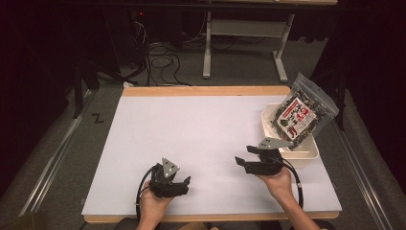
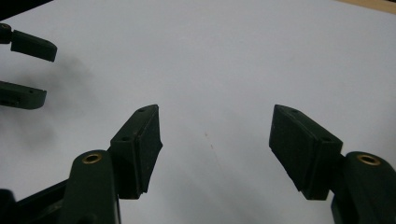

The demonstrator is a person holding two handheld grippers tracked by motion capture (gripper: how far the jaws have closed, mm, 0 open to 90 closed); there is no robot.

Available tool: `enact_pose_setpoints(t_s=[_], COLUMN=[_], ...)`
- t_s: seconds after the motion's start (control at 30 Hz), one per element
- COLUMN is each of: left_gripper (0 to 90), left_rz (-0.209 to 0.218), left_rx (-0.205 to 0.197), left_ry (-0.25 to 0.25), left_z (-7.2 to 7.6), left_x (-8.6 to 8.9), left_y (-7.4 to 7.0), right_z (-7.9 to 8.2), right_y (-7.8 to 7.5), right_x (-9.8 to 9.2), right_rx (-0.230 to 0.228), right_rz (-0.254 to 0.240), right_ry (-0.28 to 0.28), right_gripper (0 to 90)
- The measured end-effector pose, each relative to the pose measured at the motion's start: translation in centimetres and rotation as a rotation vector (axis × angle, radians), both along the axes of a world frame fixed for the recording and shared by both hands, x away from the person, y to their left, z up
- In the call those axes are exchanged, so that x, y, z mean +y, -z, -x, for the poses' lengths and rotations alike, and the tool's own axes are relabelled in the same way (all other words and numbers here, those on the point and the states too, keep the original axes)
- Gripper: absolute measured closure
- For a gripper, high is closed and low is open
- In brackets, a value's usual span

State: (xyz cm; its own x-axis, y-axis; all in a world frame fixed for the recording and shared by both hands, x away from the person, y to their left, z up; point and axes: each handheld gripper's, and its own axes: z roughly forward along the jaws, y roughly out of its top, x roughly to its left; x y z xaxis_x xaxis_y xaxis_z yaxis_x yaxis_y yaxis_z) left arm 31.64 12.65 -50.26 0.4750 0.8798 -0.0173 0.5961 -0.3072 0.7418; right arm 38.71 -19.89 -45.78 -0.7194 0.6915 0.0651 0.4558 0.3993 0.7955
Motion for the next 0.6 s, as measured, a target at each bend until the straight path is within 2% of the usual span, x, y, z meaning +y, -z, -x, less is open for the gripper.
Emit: enact_pose_setpoints(t_s=[0.17,0.4,0.5,0.6], left_gripper=[21.9,22.0,21.9,21.9], left_rz=[0.000,0.006,0.004,-0.002], left_rx=[0.001,0.002,0.002,-0.001], left_ry=[0.001,-0.006,-0.001,0.010], left_z=[0.0,0.0,0.0,0.1], left_x=[0.0,0.1,0.0,-0.1], left_y=[0.0,0.0,0.0,0.0], right_z=[-0.2,0.1,0.3,0.6], right_y=[1.0,2.1,2.3,2.9], right_x=[0.3,0.6,0.5,0.2], right_rx=[0.024,0.040,0.032,0.013], right_rz=[0.016,0.001,-0.003,-0.029], right_ry=[0.000,-0.004,-0.001,0.010], right_gripper=[34.4,34.1,33.8,33.8])
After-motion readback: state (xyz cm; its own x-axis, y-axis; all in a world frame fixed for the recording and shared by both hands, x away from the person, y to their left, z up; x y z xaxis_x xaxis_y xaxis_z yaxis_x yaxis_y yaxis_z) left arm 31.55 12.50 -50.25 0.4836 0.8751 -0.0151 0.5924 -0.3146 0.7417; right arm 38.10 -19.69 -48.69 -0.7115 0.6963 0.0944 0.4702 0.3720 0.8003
